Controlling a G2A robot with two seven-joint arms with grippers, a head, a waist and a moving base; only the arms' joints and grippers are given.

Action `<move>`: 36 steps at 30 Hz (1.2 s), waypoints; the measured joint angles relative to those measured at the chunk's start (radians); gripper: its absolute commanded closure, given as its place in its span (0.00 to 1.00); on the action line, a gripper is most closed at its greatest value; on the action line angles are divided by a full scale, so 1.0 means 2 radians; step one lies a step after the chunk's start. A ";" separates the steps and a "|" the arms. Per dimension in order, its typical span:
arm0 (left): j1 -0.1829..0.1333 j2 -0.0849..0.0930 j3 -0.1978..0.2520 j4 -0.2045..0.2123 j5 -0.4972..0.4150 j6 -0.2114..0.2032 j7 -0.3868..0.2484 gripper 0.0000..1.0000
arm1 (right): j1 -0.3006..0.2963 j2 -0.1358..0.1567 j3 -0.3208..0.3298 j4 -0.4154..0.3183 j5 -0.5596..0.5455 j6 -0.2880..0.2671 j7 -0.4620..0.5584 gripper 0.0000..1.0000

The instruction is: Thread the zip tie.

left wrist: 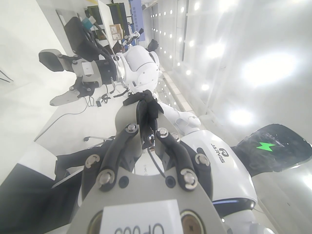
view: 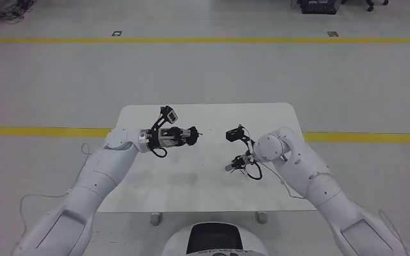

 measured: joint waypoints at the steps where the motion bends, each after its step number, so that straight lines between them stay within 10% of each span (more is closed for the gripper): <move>1: 0.000 0.000 0.000 0.000 0.000 0.000 0.000 1.00 | 0.004 -0.001 -0.006 0.003 -0.006 -0.002 0.007 0.00; 7: 0.000 0.000 0.000 0.000 0.000 0.000 0.000 1.00 | 0.026 -0.011 -0.054 0.022 -0.048 -0.010 0.048 0.00; 36: 0.000 0.000 0.000 0.000 0.000 0.000 0.000 1.00 | 0.021 -0.014 -0.067 0.067 -0.073 -0.088 -0.035 0.00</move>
